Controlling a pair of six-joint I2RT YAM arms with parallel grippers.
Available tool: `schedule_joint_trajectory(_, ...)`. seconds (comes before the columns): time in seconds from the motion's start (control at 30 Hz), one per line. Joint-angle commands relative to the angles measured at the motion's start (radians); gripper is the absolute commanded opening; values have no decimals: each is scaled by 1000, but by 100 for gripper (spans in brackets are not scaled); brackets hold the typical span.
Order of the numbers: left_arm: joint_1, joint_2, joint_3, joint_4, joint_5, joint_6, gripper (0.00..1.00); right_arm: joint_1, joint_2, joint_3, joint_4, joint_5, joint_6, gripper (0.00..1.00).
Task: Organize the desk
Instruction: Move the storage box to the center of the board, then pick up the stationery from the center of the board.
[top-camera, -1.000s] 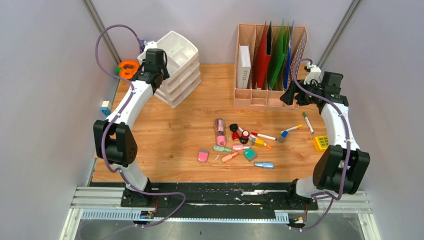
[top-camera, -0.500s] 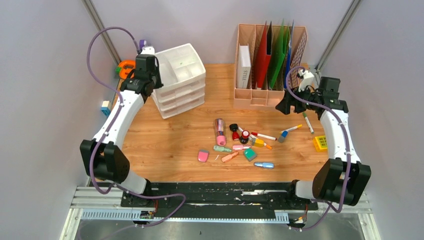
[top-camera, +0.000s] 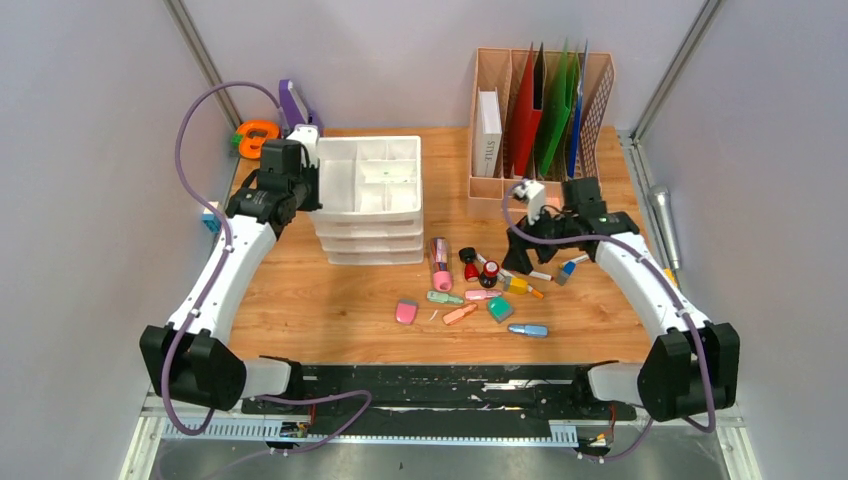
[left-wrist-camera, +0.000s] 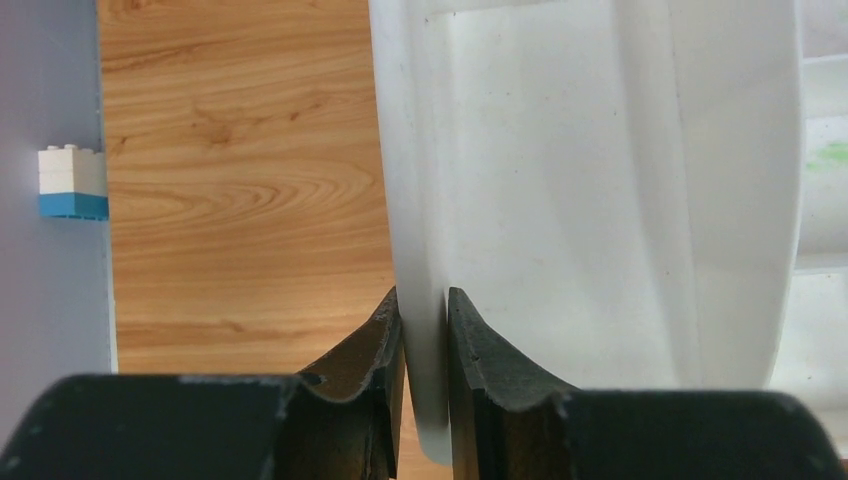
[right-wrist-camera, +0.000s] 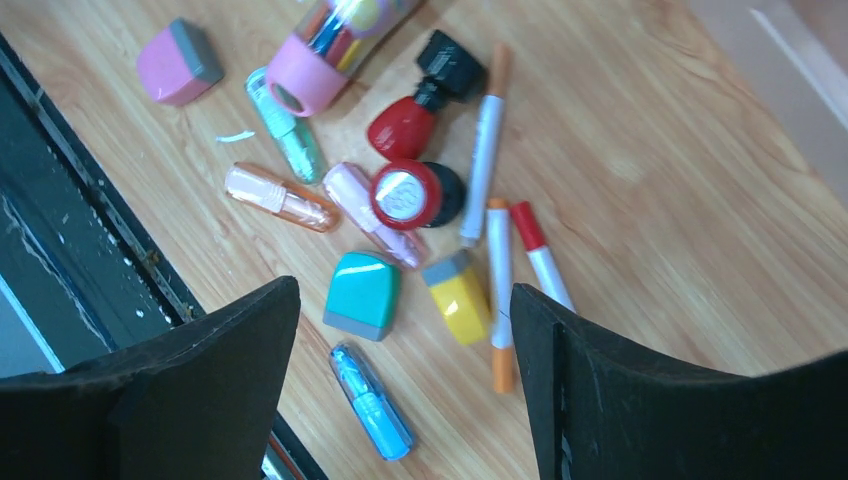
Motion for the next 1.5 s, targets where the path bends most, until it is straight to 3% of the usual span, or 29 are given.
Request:
schedule_joint_trajectory(0.0,0,-52,-19,11,48,84,18,151,29,-6,48,148,-44,78)
schedule_joint_trajectory(0.2,0,-50,-31,31,19,85,29,263,137,43,63,291,-54,78)
schedule_joint_trajectory(0.53,0,-55,-28,25,20,84,78,313,222,55,106,330,-53,71)
schedule_joint_trajectory(0.77,0,-68,-25,31,9,81,98,322,277,76,128,311,-40,61)
schedule_joint_trajectory(1.17,0,-84,-28,42,-11,85,100,325,300,191,39,251,-39,17)
schedule_joint_trajectory(1.47,0,-120,-20,45,-1,117,100,325,203,481,-158,337,-55,10)
